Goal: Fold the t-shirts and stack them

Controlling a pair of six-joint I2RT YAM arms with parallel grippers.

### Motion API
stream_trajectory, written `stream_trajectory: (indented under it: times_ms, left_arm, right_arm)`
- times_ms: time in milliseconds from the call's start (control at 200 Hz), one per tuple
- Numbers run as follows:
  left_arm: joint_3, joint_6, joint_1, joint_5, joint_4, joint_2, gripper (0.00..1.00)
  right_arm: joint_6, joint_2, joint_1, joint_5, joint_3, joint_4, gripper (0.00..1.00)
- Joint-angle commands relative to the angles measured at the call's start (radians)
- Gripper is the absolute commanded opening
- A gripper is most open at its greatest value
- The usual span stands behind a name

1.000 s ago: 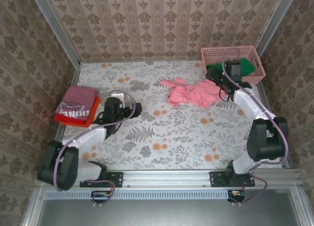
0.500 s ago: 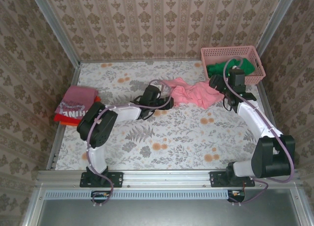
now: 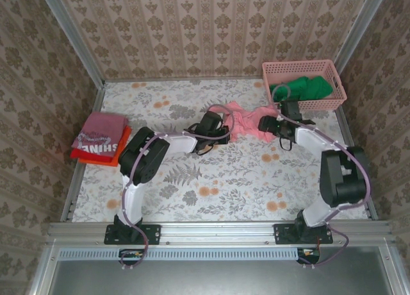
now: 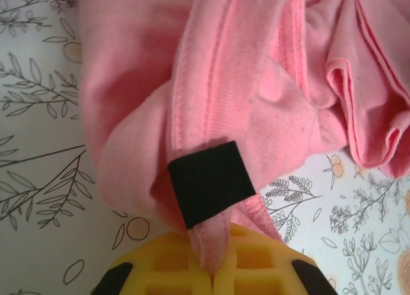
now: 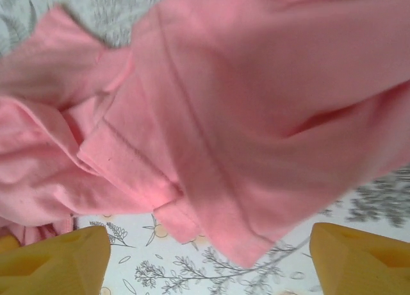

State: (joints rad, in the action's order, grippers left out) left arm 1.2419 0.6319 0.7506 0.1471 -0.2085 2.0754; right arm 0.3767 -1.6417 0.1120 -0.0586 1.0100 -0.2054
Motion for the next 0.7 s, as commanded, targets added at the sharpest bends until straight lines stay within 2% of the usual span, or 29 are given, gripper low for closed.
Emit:
stream_trajectory:
  times_ms: [0, 125, 275, 390, 475, 595, 695]
  left_arm:
    - [-0.003, -0.012, -0.011, -0.001, 0.009, -0.012, 0.0]
    - [-0.024, -0.015, -0.018, -0.009, 0.006, -0.029, 0.0]
    - [-0.038, -0.013, -0.017, -0.008, 0.002, -0.037, 0.0]
    - [-0.042, -0.017, -0.018, -0.004, 0.003, -0.041, 0.0]
    - [-0.044, -0.022, -0.022, -0.006, 0.005, -0.047, 0.0]
    - [-0.058, -0.03, -0.027, -0.013, 0.001, -0.063, 0.0]
    - [-0.078, -0.031, -0.038, -0.021, -0.012, -0.085, 0.0]
  right_arm:
    - [-0.058, -0.07, 0.066, 0.052, 0.113, -0.04, 0.76]
    - [-0.061, -0.172, 0.113, 0.098, 0.2, -0.044, 0.63]
    - [-0.051, -0.29, 0.131, 0.101, 0.302, -0.082, 0.59]
    - [-0.037, -0.352, 0.135, 0.113, 0.359, -0.11, 0.5]
    - [-0.034, -0.369, 0.135, 0.128, 0.396, -0.146, 0.34]
    - [-0.036, -0.313, 0.129, 0.141, 0.389, -0.148, 0.0]
    - [-0.036, -0.217, 0.116, 0.155, 0.356, -0.128, 0.0]
